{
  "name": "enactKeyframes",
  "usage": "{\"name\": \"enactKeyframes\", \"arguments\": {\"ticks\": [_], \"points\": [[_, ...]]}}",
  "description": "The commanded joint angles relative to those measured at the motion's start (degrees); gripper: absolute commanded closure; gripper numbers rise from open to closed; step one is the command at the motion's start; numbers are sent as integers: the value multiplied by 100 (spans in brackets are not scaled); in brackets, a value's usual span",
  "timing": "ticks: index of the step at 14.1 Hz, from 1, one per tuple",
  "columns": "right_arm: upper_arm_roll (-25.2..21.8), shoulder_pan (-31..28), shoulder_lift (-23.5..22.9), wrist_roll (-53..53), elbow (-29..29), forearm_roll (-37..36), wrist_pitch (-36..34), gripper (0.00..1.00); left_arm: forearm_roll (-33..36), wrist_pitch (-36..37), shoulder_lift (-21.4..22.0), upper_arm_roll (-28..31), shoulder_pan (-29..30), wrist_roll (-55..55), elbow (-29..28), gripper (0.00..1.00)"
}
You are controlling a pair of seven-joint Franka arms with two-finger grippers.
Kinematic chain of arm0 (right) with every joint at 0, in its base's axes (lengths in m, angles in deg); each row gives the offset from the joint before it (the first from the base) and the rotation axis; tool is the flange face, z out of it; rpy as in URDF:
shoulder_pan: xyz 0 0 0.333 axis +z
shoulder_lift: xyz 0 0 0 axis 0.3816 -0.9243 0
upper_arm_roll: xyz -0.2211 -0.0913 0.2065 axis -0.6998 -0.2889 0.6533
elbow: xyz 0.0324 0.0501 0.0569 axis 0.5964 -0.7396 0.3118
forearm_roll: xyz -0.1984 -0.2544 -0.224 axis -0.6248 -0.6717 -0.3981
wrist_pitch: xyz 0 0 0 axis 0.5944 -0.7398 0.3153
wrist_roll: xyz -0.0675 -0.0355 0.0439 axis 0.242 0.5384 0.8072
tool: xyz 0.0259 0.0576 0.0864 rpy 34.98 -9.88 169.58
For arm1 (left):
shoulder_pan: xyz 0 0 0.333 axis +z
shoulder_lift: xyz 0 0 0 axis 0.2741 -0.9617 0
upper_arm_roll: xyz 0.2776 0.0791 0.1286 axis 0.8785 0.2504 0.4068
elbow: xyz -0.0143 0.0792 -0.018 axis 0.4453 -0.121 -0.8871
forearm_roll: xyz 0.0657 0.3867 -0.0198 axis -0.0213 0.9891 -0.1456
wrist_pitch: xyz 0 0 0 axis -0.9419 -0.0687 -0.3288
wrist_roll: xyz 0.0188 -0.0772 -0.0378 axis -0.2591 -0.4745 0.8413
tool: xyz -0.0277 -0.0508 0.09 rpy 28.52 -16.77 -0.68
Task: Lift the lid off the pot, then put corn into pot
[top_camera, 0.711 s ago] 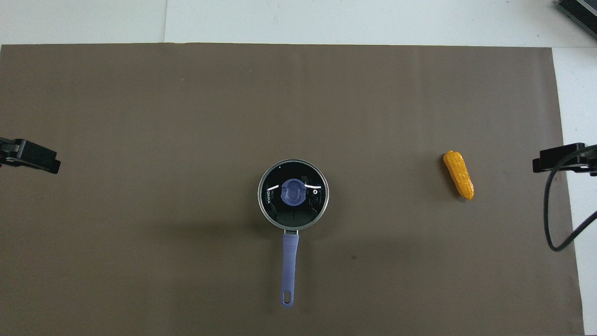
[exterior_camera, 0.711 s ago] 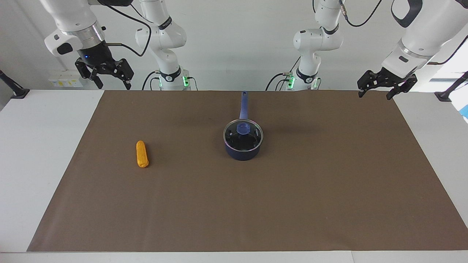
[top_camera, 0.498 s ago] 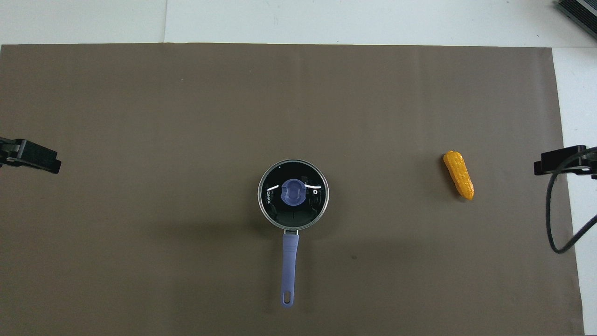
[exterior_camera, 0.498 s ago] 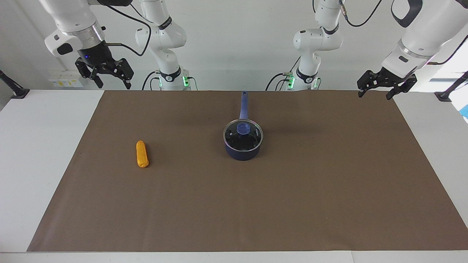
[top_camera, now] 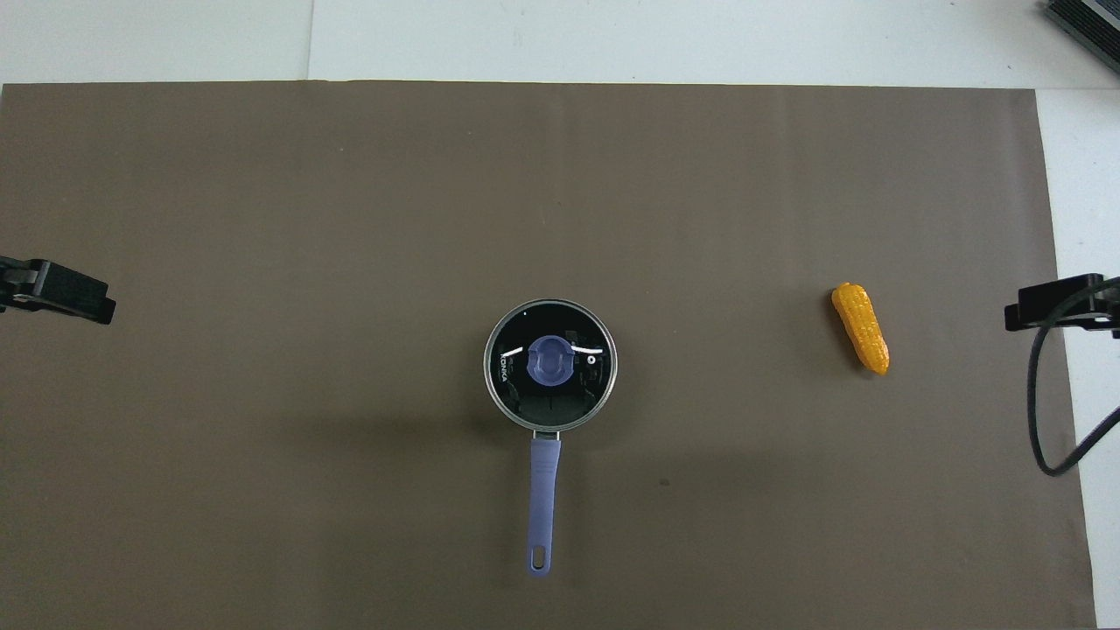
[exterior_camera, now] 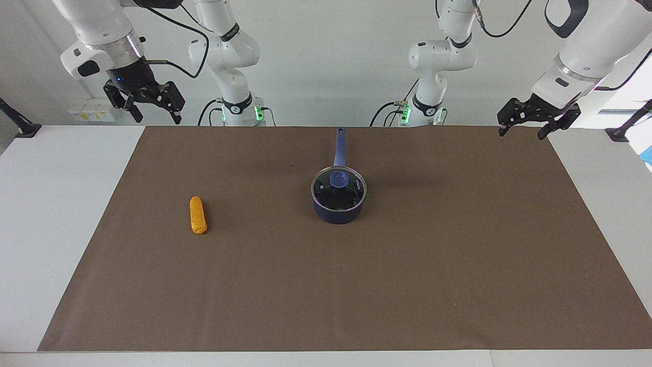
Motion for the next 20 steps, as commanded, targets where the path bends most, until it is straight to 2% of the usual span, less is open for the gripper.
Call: {"name": "enactKeyframes", "arguments": {"ticks": [1,6,10,16,20], "points": [[14,-77,61,-57,-6,93,-115,0,-48,-93,111,21,-32,-53,-132,0],[14,-68,61,-65,-41,93,-97,0,-48,-180,120,20,-207,-184,-220,0],[14,-33,167,-74,-182,93,-133,0,-57,-294,120,12,-515,-781,-273,0],[-3,-182,219,-355,-235,93,-203,0,-57,-629,120,12,-1340,-1967,-580,0],[5,-165,237,-443,-261,93,-246,0,-223,-1225,103,12,-1702,-2758,-844,0]]}}
